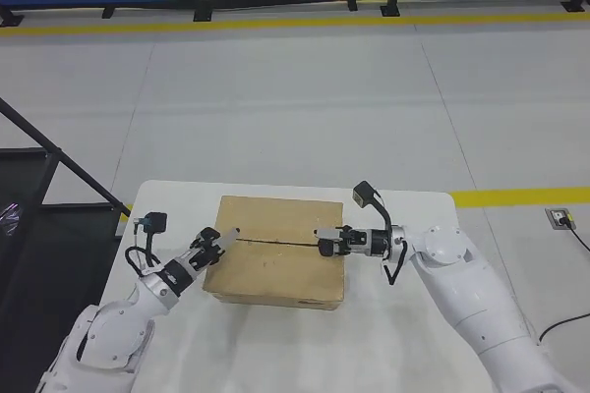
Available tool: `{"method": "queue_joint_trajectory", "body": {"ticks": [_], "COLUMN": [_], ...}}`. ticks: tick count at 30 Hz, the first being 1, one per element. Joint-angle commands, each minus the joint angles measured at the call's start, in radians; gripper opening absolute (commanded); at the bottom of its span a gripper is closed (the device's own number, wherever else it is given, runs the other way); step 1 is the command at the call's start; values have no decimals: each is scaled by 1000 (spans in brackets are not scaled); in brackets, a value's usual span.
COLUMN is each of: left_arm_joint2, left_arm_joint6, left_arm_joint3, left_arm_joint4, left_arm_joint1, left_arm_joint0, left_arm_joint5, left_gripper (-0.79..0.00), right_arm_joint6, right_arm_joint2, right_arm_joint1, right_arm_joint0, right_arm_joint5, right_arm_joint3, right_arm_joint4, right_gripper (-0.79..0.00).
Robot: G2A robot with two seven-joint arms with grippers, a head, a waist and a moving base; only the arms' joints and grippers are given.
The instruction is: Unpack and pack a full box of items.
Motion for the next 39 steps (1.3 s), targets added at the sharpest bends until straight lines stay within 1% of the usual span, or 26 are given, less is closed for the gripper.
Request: {"method": "queue_joint_trajectory", "body": {"ticks": [1,7,8,18,20,23,26,29,32,34,35,37,39], "left_arm_joint2": [-49,-182,-190,-190,-189,-173,-163,-149,-117,-103,-91,-66,-38], "left_arm_joint6": [25,97,98,98,121,165,215,258,261,264,258,264,251], "left_arm_joint3": [-6,-23,-27,-27,-8,25,73,132,185,231,256,312,388], "left_arm_joint4": [-21,-78,-78,-78,-104,-141,-220,-303,-345,-353,-380,-377,-447], "left_arm_joint1": [3,9,10,10,7,-1,-10,-21,-29,-32,-36,-41,-51], "left_arm_joint0": [20,94,98,98,105,150,209,229,214,179,157,101,28], "left_arm_joint5": [2,26,27,27,51,68,70,66,71,76,80,90,109], "left_gripper": [0,0,0,0,0,0,0,0,0,0,0,0,0], "right_arm_joint6": [-12,-23,-23,-23,-23,-23,-23,-23,-23,-23,-23,-23,-23], "right_arm_joint2": [-1,-9,-9,-9,-9,-9,-9,-9,-9,-9,-9,-9,-9], "right_arm_joint1": [-3,-11,-11,-11,-11,-11,-11,-11,-11,-11,-11,-11,-11], "right_arm_joint0": [3,12,12,12,12,12,12,12,12,12,12,12,12], "right_arm_joint5": [-4,-14,-14,-14,-14,-14,-14,-14,-14,-14,-14,-14,-14], "right_arm_joint3": [17,49,49,49,49,49,49,49,49,49,49,49,49], "right_arm_joint4": [9,33,33,33,33,33,33,33,33,33,33,33,33], "right_gripper": [0,0,0,0,0,0,0,0,0,0,0,0,0]}}
